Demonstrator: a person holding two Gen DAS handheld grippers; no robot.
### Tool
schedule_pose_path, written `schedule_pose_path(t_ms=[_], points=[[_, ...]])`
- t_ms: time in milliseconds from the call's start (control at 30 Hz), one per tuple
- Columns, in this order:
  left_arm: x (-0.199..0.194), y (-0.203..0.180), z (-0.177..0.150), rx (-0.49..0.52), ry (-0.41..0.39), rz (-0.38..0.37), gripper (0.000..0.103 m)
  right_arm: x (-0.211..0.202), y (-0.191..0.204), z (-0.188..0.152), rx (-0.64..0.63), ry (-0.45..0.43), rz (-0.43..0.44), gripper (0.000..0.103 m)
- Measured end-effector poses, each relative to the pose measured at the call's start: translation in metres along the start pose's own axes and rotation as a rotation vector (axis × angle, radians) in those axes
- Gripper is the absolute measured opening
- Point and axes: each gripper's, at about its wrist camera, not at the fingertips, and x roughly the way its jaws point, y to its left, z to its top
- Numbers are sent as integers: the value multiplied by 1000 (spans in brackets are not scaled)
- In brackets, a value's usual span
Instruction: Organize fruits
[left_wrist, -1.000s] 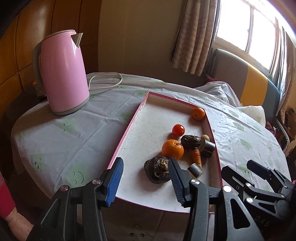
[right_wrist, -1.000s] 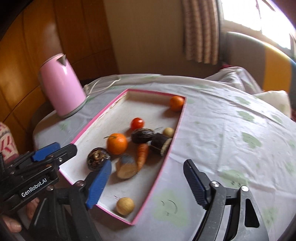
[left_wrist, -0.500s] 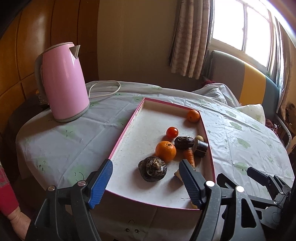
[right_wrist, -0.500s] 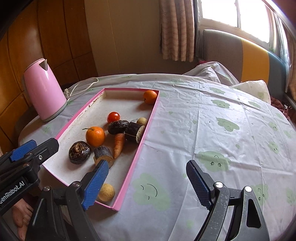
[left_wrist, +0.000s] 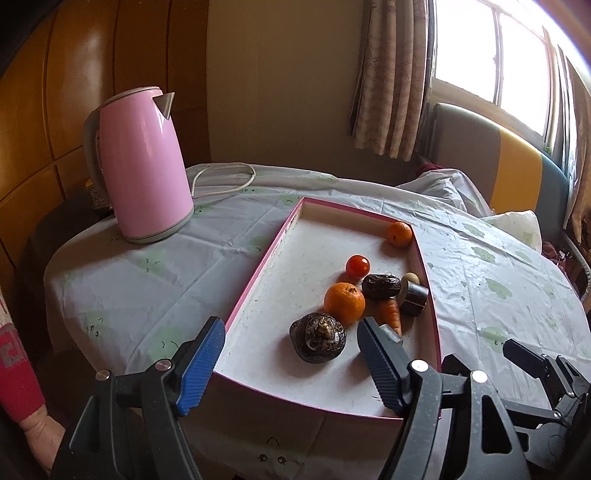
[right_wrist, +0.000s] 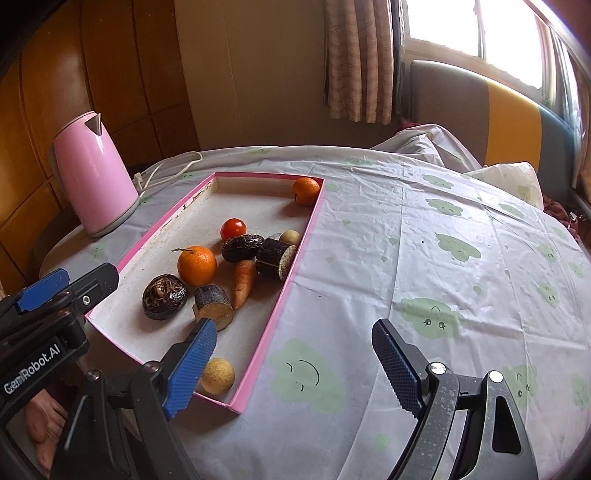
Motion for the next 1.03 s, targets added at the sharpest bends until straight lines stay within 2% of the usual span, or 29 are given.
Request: schedule_pose_path(t_ms=[733,900,1033], points=[[2,4,-1,-13,6,-18,75,2,2,-3,-19,4,-10,87],[-4,5,0,-10,-35,-32,66,2,1,-4,-19,9,-10,87],[-4,1,1,5,-28,-56,63,4,-1,-5,-13,16,-12,87]])
